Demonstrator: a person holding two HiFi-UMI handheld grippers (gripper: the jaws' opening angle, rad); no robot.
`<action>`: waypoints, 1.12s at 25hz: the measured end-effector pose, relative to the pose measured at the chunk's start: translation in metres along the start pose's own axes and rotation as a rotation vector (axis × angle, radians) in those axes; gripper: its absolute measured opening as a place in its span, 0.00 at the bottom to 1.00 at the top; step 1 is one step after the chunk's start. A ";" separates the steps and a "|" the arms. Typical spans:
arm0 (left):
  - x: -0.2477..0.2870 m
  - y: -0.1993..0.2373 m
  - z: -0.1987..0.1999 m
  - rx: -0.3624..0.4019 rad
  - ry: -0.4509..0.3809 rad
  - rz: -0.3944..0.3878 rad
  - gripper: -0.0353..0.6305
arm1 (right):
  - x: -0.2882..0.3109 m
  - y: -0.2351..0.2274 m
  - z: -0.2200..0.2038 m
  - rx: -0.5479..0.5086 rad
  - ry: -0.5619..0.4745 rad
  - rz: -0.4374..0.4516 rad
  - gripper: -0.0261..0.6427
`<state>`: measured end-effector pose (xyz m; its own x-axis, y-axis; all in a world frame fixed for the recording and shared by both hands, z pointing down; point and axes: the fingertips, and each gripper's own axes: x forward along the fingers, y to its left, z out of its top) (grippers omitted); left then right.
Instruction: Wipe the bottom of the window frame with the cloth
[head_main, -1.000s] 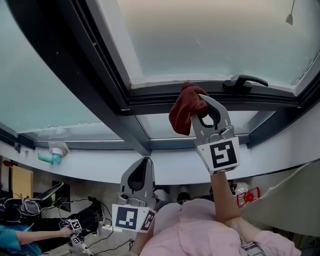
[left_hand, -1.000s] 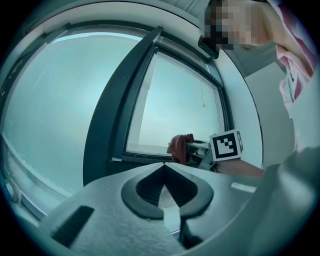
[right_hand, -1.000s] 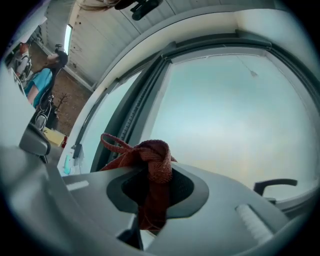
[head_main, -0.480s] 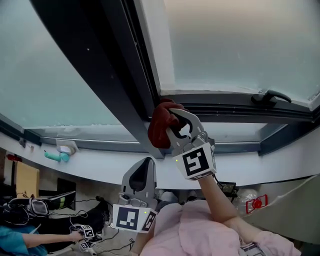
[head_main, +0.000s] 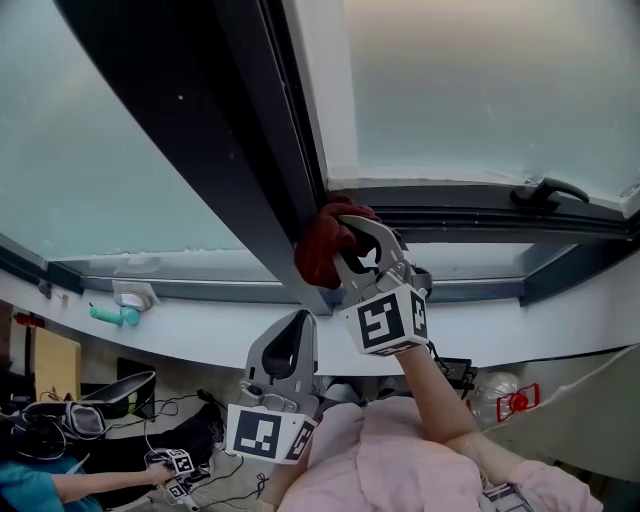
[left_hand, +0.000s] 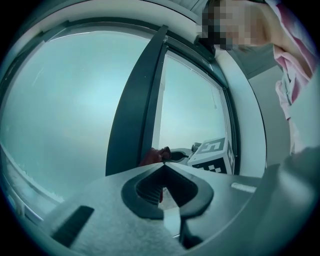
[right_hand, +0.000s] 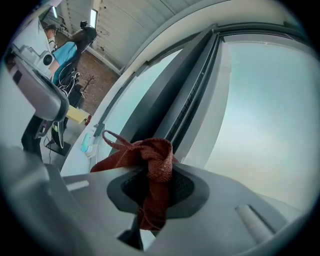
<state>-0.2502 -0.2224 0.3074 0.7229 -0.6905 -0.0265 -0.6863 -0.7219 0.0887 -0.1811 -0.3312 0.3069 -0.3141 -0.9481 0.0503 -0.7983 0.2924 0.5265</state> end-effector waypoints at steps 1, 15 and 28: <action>-0.002 -0.001 0.000 0.000 0.000 0.003 0.05 | -0.001 0.001 0.000 0.002 0.005 0.006 0.15; -0.005 -0.038 0.005 -0.007 -0.015 -0.011 0.05 | -0.017 -0.011 -0.015 0.012 0.064 0.032 0.15; -0.005 -0.057 -0.004 -0.009 0.001 0.005 0.05 | -0.029 -0.027 -0.028 0.028 0.065 0.007 0.15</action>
<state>-0.2144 -0.1774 0.3066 0.7197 -0.6938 -0.0249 -0.6889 -0.7182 0.0980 -0.1363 -0.3152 0.3147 -0.2863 -0.9519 0.1094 -0.8106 0.3015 0.5021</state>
